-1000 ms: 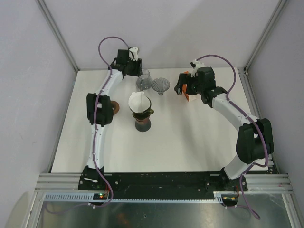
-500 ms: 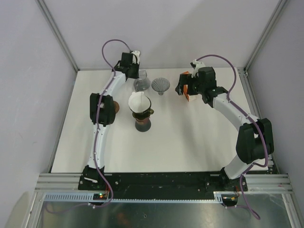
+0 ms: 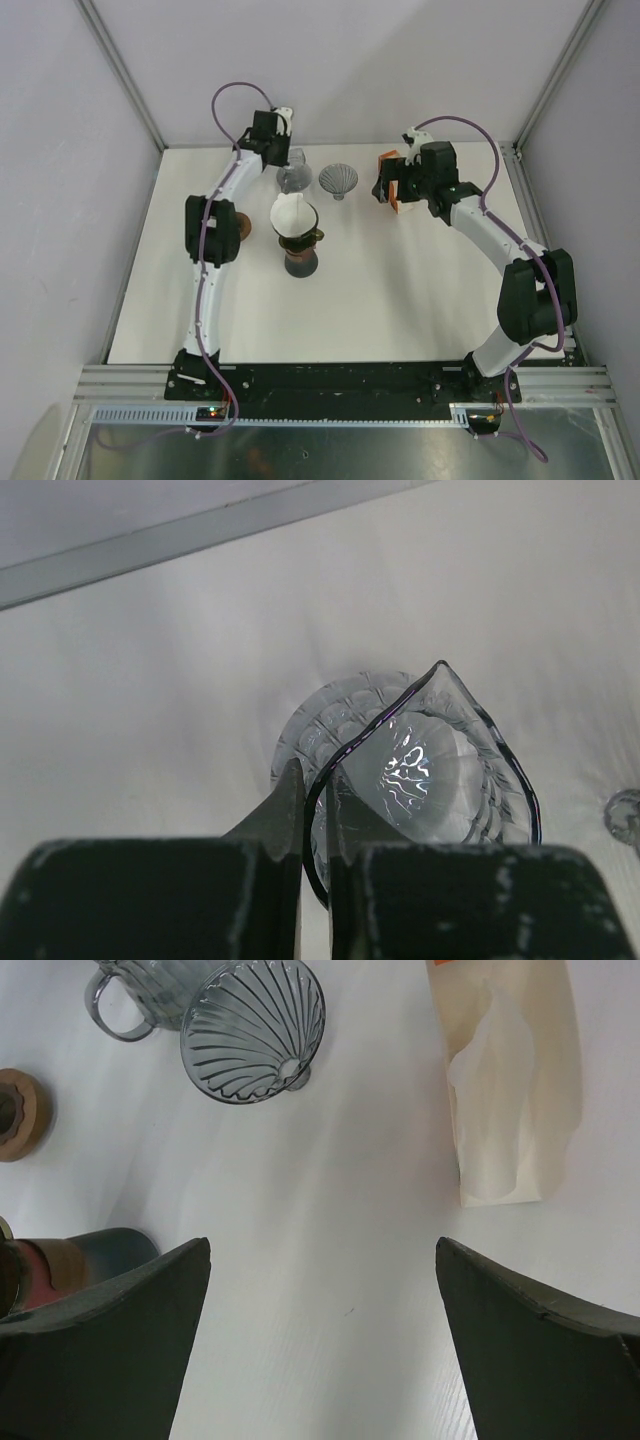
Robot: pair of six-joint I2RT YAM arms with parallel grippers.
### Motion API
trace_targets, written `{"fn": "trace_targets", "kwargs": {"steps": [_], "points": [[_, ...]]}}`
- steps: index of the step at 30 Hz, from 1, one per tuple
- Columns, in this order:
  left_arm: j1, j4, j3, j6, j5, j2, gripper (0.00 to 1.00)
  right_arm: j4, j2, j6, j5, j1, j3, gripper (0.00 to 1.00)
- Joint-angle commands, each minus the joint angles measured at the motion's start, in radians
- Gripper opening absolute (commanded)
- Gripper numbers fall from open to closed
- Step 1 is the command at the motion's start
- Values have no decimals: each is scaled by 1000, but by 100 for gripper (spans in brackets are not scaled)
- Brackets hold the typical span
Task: Place the coffee filter in the dripper
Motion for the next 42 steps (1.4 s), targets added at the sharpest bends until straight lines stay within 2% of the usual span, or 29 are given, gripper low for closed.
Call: {"fn": "trace_targets", "kwargs": {"steps": [1, 14, 20, 27, 31, 35, 42], "points": [[17, 2, -22, 44, -31, -168, 0, 0, -53, -13, -18, -4, 21, 99], [35, 2, -113, 42, -40, -417, 0, -16, -125, -9, -51, 31, 21, 99], [-2, 2, -183, 48, -59, -535, 0, -69, -182, -18, -30, 37, 19, 99], [-36, 1, -176, 54, -96, -633, 0, -95, -262, -24, 8, 30, -26, 99], [-81, 2, -179, 74, -97, -691, 0, -88, -313, 16, 58, -10, -63, 99], [-150, 2, -181, 105, -131, -749, 0, -72, -358, 78, 24, -97, -109, 99], [-346, 1, -232, 205, -225, -855, 0, -77, -417, 80, -21, -169, -150, 99]]}}
